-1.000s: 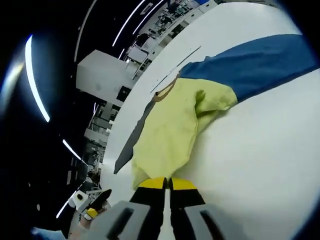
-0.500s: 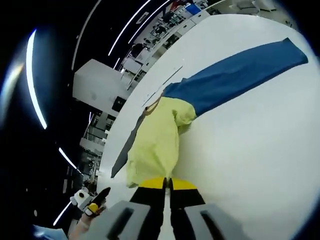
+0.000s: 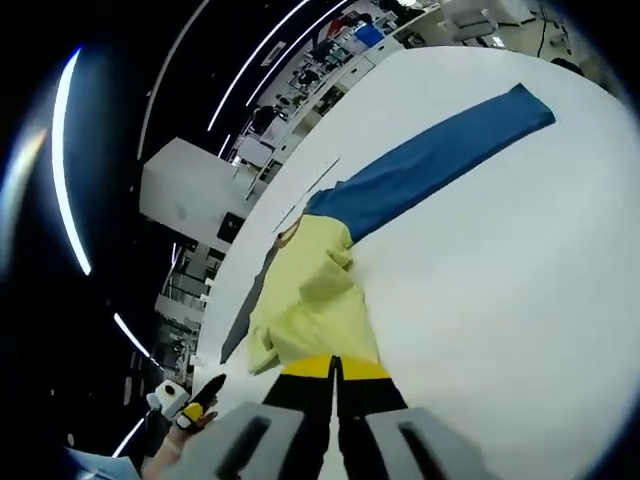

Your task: Fold the garment on the visible template until the final outline fits inside the template.

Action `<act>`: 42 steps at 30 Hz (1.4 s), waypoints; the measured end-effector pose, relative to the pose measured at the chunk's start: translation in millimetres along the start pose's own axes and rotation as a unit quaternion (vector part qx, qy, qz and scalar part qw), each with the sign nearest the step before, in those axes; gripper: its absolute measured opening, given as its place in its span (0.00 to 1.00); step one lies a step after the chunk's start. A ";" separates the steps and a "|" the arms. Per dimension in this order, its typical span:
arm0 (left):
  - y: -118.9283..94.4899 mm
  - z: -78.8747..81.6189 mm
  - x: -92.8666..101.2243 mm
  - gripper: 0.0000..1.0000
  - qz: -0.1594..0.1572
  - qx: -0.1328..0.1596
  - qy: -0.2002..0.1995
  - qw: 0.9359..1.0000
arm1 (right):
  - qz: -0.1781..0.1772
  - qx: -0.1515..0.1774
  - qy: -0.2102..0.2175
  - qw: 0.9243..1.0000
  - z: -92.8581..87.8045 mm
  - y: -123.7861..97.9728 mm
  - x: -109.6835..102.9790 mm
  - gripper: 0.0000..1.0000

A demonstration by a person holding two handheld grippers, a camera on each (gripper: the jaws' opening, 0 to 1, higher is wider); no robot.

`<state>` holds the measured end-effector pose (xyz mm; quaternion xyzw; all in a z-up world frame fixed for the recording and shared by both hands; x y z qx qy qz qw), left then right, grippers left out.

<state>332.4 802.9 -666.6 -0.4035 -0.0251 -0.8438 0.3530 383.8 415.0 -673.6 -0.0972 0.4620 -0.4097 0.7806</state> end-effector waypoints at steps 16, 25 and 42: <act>-1.8 1.2 1.6 0.58 -0.002 0.005 -0.003 1.000 | -0.024 -0.037 -0.055 0.997 -21.2 9.5 -10.2 0.00; -7.6 0.4 0.5 0.58 0.003 0.013 -0.009 1.000 | -0.035 -0.083 -0.143 0.986 -32.3 29.2 -10.7 0.07; -18.7 0.7 -4.4 0.59 0.012 0.024 -0.016 1.000 | -0.040 -0.107 -0.217 0.969 -32.4 48.7 -2.6 0.17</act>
Point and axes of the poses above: the point that each gripper's makers call its tool centre point, and the gripper's own axes: y roughly forward along the fingers, x roughly to its right, z roughly out of its top, the point moved 7 cm from there along -y, roughly backward along the fingers, and after that the axes turned 15 degrees about -y, right-handed, at the moved point
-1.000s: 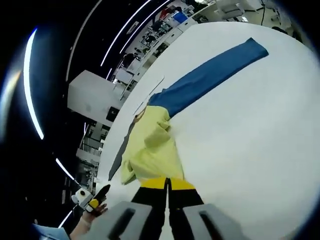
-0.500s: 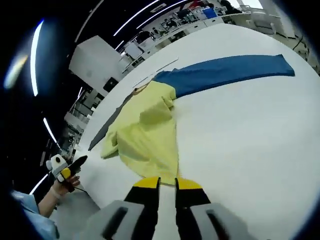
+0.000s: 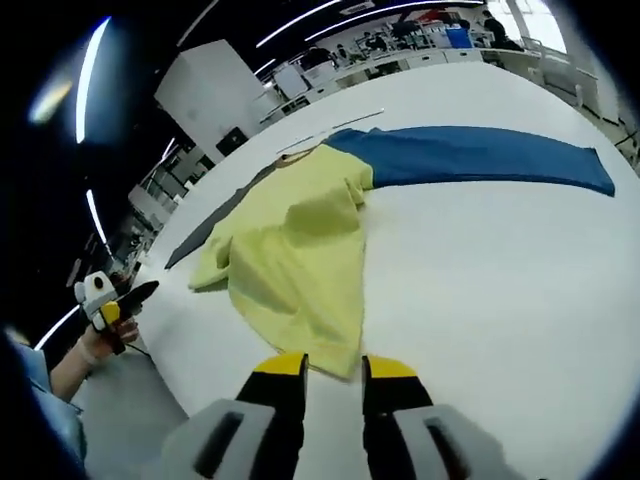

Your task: Fold the garment on the visible template until the final outline fits inside the template.

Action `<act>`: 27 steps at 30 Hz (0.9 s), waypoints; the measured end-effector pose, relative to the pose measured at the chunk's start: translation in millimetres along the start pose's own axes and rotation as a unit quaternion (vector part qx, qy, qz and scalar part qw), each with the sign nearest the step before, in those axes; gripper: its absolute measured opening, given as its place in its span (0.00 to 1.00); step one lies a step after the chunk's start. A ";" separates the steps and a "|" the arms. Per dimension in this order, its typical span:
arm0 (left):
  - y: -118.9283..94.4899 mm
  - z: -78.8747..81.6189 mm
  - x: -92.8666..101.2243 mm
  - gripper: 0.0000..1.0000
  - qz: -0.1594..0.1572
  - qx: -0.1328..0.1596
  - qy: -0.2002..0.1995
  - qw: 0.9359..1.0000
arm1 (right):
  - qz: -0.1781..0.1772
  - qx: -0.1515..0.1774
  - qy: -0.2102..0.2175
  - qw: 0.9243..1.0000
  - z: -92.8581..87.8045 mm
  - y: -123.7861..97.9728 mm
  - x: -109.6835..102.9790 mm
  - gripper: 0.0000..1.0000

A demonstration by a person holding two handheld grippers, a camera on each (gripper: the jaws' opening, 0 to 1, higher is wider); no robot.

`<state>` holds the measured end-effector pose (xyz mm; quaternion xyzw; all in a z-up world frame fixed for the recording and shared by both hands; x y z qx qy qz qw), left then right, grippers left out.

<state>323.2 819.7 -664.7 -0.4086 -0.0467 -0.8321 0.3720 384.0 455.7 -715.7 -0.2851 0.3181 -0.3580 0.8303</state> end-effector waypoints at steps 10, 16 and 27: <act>-2.5 2.2 -1.1 0.58 0.001 0.004 0.000 1.000 | -0.011 -0.012 -0.008 1.000 -2.2 4.5 4.6 0.00; -2.2 3.2 -0.2 0.58 0.001 0.005 0.001 1.000 | 0.001 0.009 0.033 0.999 1.6 -8.1 4.3 0.00; 11.1 -1.2 -6.4 0.53 0.018 -0.019 0.027 0.999 | 0.022 0.032 0.052 0.998 2.5 -32.2 -4.1 0.00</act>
Point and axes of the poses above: the point that each gripper's makers call its tool centre point, and the gripper's own axes: y roughly forward along the fingers, x roughly to its right, z roughly out of its top, the point moved 7 cm from there along -y, roughly backward along the fingers, and after that the axes turned 15 degrees about -y, right-handed, at the moved point
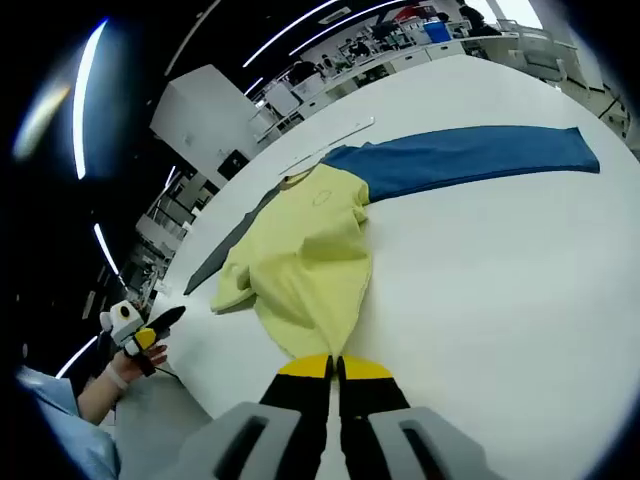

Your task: Fold the garment on the visible template until the final outline fits inside the template.

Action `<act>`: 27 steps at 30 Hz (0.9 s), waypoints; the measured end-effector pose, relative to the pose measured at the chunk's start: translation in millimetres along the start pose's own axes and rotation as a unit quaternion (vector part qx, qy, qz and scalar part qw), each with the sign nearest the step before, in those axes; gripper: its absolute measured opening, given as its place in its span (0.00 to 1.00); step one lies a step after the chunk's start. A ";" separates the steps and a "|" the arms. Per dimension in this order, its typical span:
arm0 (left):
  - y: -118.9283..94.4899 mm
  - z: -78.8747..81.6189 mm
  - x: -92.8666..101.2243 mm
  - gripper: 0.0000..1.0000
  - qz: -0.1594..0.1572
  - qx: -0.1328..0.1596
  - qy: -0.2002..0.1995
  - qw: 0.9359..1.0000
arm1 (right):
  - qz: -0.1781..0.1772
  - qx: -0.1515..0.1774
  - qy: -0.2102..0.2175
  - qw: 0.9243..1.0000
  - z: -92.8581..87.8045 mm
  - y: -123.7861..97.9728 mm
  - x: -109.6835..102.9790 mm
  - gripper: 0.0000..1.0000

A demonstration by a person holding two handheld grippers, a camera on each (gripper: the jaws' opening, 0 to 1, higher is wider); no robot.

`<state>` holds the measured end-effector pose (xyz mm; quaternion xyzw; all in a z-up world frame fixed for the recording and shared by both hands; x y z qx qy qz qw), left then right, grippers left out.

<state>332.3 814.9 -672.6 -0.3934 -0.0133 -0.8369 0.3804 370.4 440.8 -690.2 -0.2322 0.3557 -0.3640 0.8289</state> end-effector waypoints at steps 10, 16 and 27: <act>23.1 0.9 -27.3 0.28 0.103 -0.080 0.206 0.970 | 0.006 0.004 0.019 1.000 -8.8 -9.2 -2.0 0.00; 34.0 1.6 -32.2 0.23 0.137 -0.125 0.343 0.921 | 0.006 0.004 0.026 1.000 -9.9 -8.4 -0.7 0.00; 50.0 1.4 -42.4 0.18 0.142 -0.183 0.403 0.885 | 0.005 0.007 0.040 0.999 -13.3 -7.9 1.6 0.00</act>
Point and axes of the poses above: the point that each gripper's makers call its tool centre point, and the gripper's own axes: y roughly forward along the fingers, x roughly to its right, z roughly out of its top, the point moved 7 cm from there along -y, roughly backward along the fingers, and after that the axes turned 15 degrees about -y, right-handed, at the moved point
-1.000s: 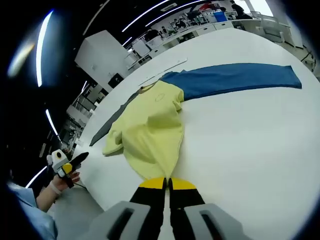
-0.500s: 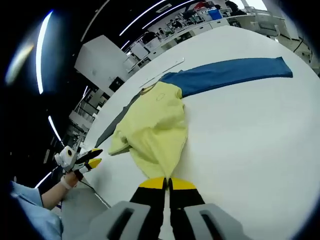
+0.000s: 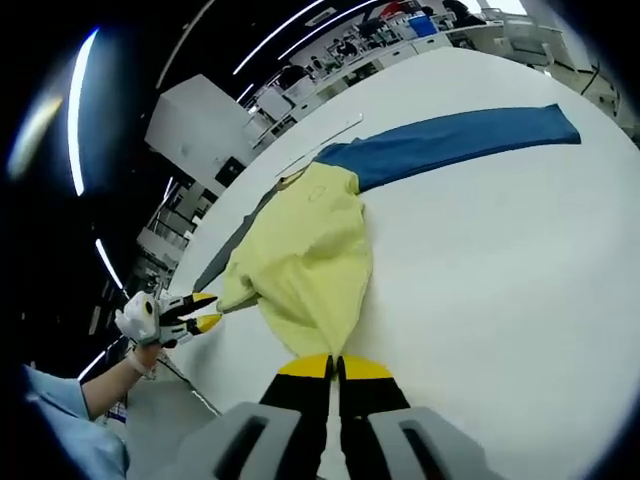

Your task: Fold the garment on the visible template until the final outline fits inside the template.

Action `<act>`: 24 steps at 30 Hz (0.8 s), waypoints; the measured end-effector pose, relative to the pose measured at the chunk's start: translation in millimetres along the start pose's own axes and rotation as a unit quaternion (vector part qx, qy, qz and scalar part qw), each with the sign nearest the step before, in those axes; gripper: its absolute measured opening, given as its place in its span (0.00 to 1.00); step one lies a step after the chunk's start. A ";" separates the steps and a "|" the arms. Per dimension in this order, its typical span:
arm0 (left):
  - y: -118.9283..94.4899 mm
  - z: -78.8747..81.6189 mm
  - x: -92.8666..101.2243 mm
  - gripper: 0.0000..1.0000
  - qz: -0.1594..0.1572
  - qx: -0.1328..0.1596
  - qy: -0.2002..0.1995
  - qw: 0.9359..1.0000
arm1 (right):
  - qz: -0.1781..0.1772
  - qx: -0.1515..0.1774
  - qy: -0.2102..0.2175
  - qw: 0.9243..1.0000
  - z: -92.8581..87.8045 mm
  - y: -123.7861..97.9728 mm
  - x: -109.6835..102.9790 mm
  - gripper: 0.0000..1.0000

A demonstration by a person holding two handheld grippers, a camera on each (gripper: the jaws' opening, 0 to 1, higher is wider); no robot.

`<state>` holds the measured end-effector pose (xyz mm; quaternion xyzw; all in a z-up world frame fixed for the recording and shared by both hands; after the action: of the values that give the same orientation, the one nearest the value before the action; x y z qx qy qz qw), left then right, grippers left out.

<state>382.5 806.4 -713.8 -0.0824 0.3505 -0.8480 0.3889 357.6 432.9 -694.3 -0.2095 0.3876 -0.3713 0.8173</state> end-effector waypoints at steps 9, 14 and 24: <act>3.4 -2.1 -1.9 0.09 -0.005 -0.016 0.014 1.000 | -0.001 -0.003 0.002 1.000 -1.8 0.7 1.0 0.00; 3.4 -0.5 -7.2 0.00 -0.005 -0.010 -0.027 1.000 | 0.000 -0.002 0.007 1.000 -2.7 0.5 2.1 0.00; -8.1 19.2 -19.6 0.00 -0.001 0.011 -0.033 0.999 | -0.002 -0.001 0.010 1.000 -2.5 0.5 4.5 0.00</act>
<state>399.0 814.0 -691.6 -0.1066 0.3279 -0.8488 0.4008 357.7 429.7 -698.3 -0.2074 0.3958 -0.3744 0.8125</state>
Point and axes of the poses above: the point that each gripper's makers call its tool centre point, and the gripper's own axes: y roughly forward along the fingers, x roughly to its right, z roughly out of its top, the point moved 7 cm from there along -y, roughly backward along the fingers, and after that the axes turned 15 degrees about -y, right-handed, at the moved point
